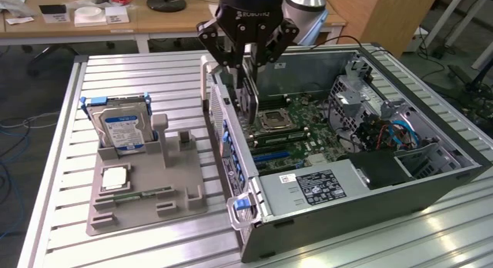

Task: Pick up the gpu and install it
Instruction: 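Pick up the gpu and move the gpu toward the slot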

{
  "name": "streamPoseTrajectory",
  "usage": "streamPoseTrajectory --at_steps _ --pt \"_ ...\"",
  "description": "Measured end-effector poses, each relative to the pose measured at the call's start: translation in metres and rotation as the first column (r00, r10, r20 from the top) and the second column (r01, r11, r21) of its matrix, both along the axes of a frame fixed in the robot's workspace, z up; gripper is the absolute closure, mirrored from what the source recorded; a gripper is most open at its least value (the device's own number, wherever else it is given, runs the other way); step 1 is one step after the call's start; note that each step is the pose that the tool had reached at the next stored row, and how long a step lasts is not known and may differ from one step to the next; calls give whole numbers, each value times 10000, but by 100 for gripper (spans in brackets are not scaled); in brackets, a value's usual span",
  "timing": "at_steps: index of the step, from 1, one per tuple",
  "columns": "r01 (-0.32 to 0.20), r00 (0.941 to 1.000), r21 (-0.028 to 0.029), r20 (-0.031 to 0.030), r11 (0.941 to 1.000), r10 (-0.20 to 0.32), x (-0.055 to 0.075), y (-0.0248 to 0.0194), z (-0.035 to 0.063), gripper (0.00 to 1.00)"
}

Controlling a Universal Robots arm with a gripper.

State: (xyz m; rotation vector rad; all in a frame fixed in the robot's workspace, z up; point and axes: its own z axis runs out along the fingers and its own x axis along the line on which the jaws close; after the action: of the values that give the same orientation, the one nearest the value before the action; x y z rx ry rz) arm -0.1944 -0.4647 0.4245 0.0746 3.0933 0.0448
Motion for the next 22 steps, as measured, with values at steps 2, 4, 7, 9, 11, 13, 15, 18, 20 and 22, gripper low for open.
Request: streamPoseTrajectory --at_steps 2,4,7,9,11,13,15,18,20,22 --pt "0 10000 0 0 10000 0 44 0 0 73" --pt "1 10000 0 0 10000 -1 92 0 0 73" --pt "0 10000 -1 0 10000 0 163 0 0 73" --pt "0 10000 -1 -1 10000 0 214 0 1 73" --pt "1 10000 -1 -1 10000 -1 269 0 1 73" --pt "-1 10000 -1 0 10000 1 323 0 0 73" --pt "0 10000 0 -1 10000 0 377 0 0 73" --pt "1 10000 0 0 10000 -1 454 0 0 73" --pt "0 10000 0 -1 10000 0 508 0 0 73" --pt "0 10000 -1 -1 10000 0 559 0 1 73"
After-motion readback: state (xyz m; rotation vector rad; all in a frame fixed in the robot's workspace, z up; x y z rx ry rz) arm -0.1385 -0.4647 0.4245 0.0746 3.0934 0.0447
